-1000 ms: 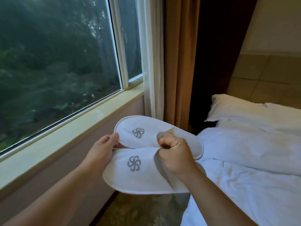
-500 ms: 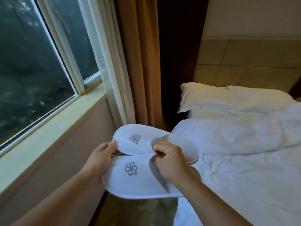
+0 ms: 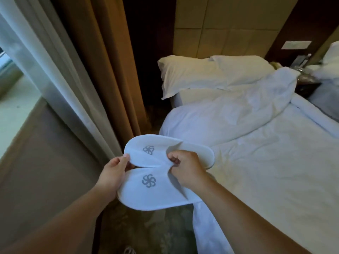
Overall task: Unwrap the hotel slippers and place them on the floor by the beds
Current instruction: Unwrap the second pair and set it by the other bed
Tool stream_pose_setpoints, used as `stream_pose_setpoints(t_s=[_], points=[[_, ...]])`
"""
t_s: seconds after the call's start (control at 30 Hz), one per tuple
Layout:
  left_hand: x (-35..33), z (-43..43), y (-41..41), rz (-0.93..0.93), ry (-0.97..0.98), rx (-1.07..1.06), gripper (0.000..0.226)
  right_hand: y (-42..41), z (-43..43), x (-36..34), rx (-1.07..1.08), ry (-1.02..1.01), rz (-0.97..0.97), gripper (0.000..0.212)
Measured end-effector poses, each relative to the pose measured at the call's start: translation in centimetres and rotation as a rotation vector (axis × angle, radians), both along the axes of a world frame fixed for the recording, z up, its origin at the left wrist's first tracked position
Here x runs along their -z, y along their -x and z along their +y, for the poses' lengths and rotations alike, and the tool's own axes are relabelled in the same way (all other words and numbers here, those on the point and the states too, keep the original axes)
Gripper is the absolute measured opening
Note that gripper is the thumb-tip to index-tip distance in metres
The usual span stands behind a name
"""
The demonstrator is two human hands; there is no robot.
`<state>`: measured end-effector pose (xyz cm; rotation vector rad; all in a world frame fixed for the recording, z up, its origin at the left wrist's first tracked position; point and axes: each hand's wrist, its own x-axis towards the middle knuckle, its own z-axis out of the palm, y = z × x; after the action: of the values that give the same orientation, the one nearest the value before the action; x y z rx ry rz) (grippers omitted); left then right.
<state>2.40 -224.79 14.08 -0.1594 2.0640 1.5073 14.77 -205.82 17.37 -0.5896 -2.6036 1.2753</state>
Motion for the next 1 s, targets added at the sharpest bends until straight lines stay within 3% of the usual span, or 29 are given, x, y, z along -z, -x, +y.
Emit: stream_pose_setpoints(t_s=[0.1,0.23,0.4,0.7,0.87,1.0], points=[[2.6,0.1,2.3,-0.025,0.034,0.036,0.042,2.4,0.2,2.2,-0.031,-0.062,-0.048,0.025],[6.9,0.7,3.9,-0.070,0.100,0.071,0.043,4.2,0.8,6.7,0.013,-0.080,-0.091,0.034],[13.2,1.5,5.1,-0.133,0.179,0.057,0.038,4.8,1.8,14.2,0.004,0.014,-0.170,0.013],[24.9,1.2,4.9,-0.204,0.401,-0.032,0.035,6.6,4.0,27.3,-0.205,0.137,-0.275,0.028],[34.5,0.4,4.4,-0.371,0.442,-0.042,0.050,6.9,4.1,35.7,-0.284,0.185,-0.338,0.047],[42.7,0.8,4.4,-0.470,0.429,-0.107,0.068,7.1,4.0,44.0,-0.292,0.158,-0.334,0.048]])
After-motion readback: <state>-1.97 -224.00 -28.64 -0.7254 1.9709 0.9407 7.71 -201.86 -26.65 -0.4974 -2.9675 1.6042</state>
